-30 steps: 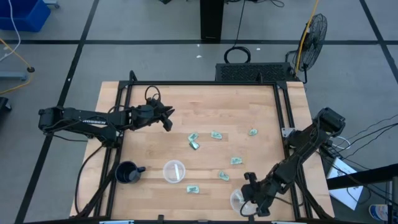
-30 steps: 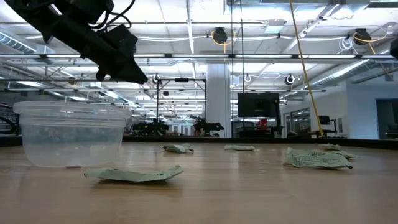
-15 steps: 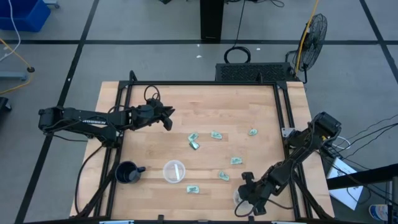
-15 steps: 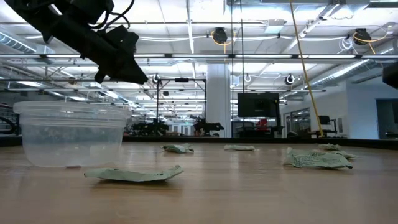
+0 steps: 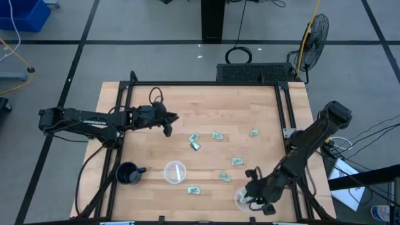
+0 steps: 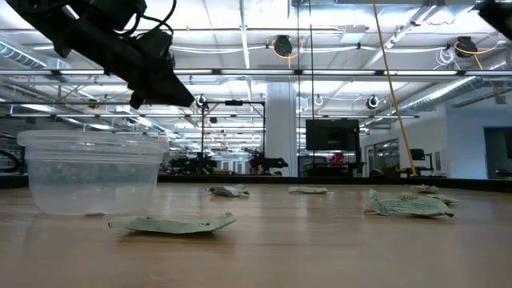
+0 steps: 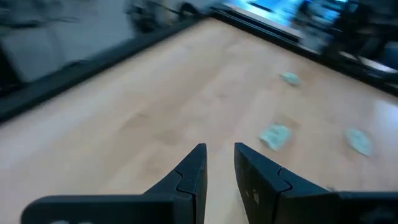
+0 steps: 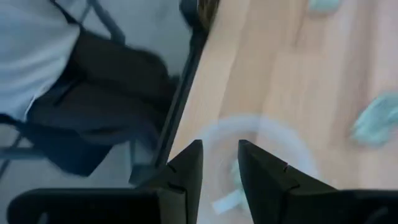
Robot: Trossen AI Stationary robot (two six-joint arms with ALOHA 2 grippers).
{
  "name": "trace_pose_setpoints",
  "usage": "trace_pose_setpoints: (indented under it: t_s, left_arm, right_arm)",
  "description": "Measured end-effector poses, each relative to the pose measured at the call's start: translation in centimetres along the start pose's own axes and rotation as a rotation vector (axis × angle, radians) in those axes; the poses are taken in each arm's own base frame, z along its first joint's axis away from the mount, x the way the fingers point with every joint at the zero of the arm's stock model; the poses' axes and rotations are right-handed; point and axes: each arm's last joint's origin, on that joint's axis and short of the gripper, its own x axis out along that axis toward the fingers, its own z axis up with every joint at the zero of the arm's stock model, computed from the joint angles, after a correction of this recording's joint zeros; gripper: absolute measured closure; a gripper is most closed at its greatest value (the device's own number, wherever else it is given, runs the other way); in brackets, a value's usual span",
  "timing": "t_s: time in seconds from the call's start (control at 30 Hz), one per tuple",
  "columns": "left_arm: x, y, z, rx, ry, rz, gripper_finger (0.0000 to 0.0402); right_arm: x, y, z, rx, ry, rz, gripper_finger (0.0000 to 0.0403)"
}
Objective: Pick and place items into bin
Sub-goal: Put the stevia packet into the top transparent bin
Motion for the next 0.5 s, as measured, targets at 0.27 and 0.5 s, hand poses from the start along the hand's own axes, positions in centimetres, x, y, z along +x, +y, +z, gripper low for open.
trace_pose_setpoints:
  t_s: [0.27, 0.5]
  left_arm:
    - [-0.1, -2.1, -0.8, 0.023, 0.038, -0.126, 0.0316]
    - [1.9, -4.0, -2.5, 0.152, 0.010, -0.106, 0.0316]
  right_arm:
    - [-2.5, -1.5, 0.3, -0.214, -0.265, -0.399, 0.0303]
    - [-2.0, -3.9, -2.2, -0.182, -0.345, -0.614, 0.0309]
